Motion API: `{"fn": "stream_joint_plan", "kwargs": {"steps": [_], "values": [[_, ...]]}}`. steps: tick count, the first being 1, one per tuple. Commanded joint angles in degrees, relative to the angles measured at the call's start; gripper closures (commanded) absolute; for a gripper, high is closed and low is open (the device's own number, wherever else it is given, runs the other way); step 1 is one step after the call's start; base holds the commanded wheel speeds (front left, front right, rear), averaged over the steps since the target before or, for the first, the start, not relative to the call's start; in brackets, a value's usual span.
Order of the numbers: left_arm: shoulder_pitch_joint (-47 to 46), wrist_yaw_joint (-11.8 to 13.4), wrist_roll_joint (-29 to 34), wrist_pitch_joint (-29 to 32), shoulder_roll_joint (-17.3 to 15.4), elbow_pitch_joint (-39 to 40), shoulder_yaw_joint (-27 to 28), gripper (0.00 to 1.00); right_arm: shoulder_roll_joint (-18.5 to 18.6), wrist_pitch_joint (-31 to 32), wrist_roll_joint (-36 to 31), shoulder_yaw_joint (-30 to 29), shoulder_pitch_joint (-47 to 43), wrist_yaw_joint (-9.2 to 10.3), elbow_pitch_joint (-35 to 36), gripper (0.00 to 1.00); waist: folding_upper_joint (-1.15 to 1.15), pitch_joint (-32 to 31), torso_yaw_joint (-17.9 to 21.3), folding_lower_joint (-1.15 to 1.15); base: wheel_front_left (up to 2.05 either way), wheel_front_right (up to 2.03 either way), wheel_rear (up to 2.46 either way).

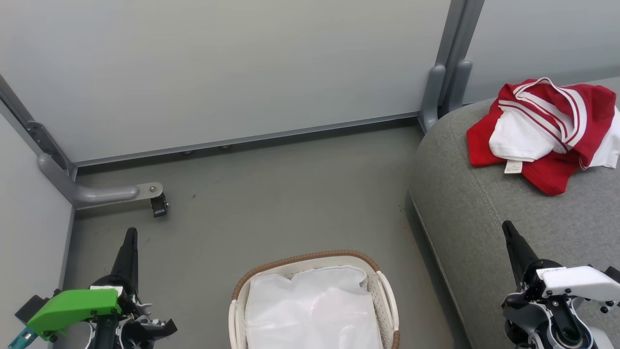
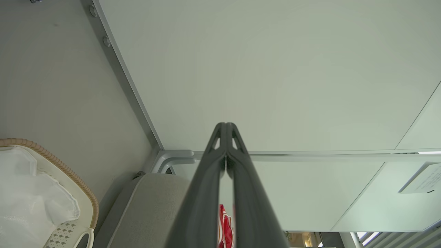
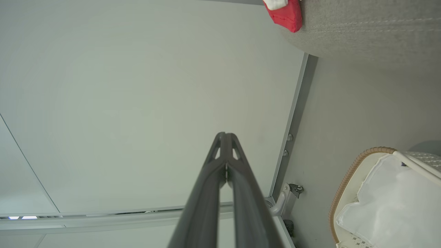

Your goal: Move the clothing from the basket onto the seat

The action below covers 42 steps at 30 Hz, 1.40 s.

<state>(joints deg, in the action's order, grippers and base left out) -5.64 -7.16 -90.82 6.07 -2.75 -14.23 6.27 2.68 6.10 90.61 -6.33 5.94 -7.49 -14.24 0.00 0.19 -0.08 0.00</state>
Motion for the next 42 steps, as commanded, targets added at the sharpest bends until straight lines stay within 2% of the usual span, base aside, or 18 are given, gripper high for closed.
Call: {"fn": "stream_joint_plan", "kwargs": {"steps": [1,42], "values": [[-0.94,-0.45,-1.25,0.48,-0.23,0.25,0.35,1.0,0.36,0.49,1.25,-0.27,0.47,0.0,0.33,1.0,0.0,-0.01,0.03,0.0,0.0,0.0,0.0],[-0.93,-0.51,-1.67,0.66,-0.23,0.27,0.4,1.0,0.36,0.62,1.91,-0.31,0.44,0.0,0.37,1.0,0.0,-0.02,0.08,0.0,0.0,0.0,0.0]]}}
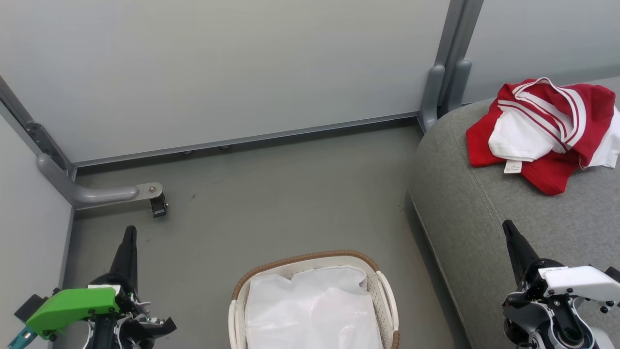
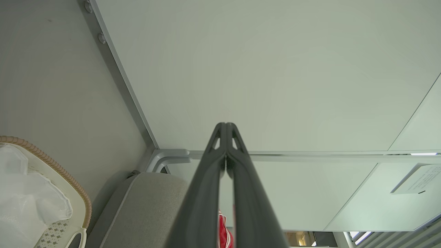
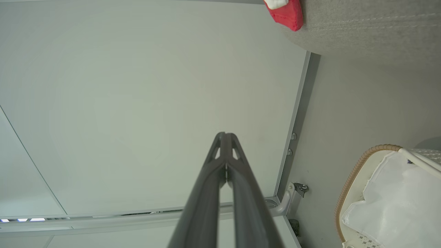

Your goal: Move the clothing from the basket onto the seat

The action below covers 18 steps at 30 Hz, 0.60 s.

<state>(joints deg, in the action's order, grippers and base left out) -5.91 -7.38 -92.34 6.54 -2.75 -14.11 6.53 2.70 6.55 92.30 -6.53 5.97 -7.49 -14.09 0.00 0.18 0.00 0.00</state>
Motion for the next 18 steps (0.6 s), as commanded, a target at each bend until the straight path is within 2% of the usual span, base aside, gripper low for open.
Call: {"fn": "stream_joint_plan", "kwargs": {"steps": [1,18], "values": [[-0.66,-0.29,-0.15,0.19,-0.23,0.15,0.14,1.0,0.34,0.17,0.22,-0.11,0.41,0.0,0.21,1.0,0.0,0.0,0.0,0.0,0.0,0.0,0.0],[-0.66,-0.29,-0.15,0.18,-0.23,0.15,0.13,1.0,0.34,0.16,0.22,-0.11,0.41,0.0,0.21,1.0,0.0,0.0,0.0,0.0,0.0,0.0,0.0]]}}
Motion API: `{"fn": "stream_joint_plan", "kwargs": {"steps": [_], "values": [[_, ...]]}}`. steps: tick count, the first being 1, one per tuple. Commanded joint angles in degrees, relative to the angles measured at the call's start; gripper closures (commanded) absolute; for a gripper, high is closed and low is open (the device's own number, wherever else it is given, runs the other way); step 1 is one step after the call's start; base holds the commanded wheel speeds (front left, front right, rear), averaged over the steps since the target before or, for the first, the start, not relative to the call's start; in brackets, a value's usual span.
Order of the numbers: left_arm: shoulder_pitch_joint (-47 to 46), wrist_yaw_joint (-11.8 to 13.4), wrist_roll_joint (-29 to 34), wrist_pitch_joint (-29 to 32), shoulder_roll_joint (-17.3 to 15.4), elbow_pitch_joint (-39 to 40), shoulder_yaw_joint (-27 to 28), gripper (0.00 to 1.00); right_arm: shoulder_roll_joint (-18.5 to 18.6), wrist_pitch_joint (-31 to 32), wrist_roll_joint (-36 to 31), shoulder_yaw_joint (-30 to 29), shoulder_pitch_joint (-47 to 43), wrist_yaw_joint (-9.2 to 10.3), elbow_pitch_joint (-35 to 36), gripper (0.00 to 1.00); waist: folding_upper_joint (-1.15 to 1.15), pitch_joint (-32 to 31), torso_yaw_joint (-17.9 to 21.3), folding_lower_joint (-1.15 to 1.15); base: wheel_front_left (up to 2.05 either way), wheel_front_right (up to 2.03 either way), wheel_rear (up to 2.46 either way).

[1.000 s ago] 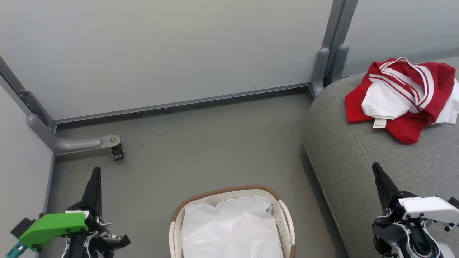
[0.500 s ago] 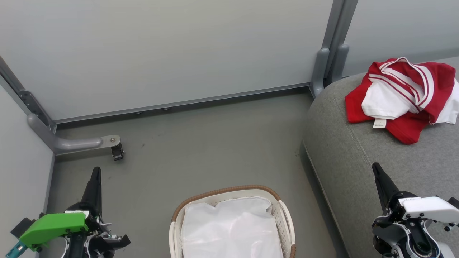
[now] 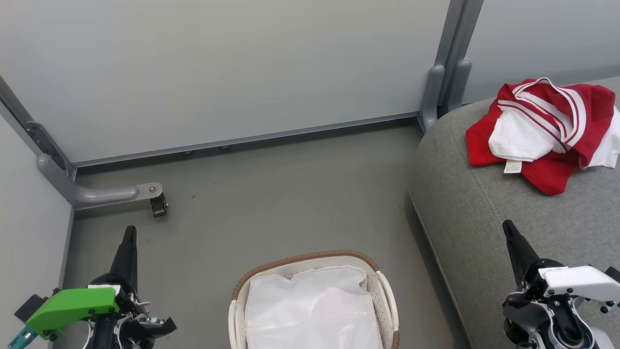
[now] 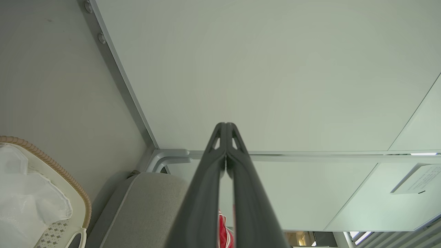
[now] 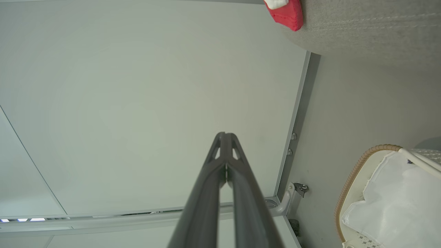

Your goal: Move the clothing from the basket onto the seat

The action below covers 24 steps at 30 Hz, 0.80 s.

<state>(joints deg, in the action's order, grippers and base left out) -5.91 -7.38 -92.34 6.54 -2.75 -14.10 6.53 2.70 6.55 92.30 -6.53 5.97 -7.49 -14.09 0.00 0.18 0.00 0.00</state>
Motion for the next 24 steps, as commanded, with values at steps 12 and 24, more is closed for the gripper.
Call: {"fn": "stream_joint_plan", "kwargs": {"steps": [12,24], "values": [[-0.66,-0.29,-0.16,0.18,-0.23,0.14,0.13,1.0,0.34,0.16,0.22,-0.11,0.41,0.0,0.21,1.0,0.0,0.0,0.0,0.0,0.0,0.0,0.0],[-0.66,-0.29,-0.16,0.18,-0.23,0.14,0.13,1.0,0.34,0.16,0.22,-0.1,0.41,0.0,0.21,1.0,0.0,0.0,0.0,0.0,0.0,0.0,0.0]]}}
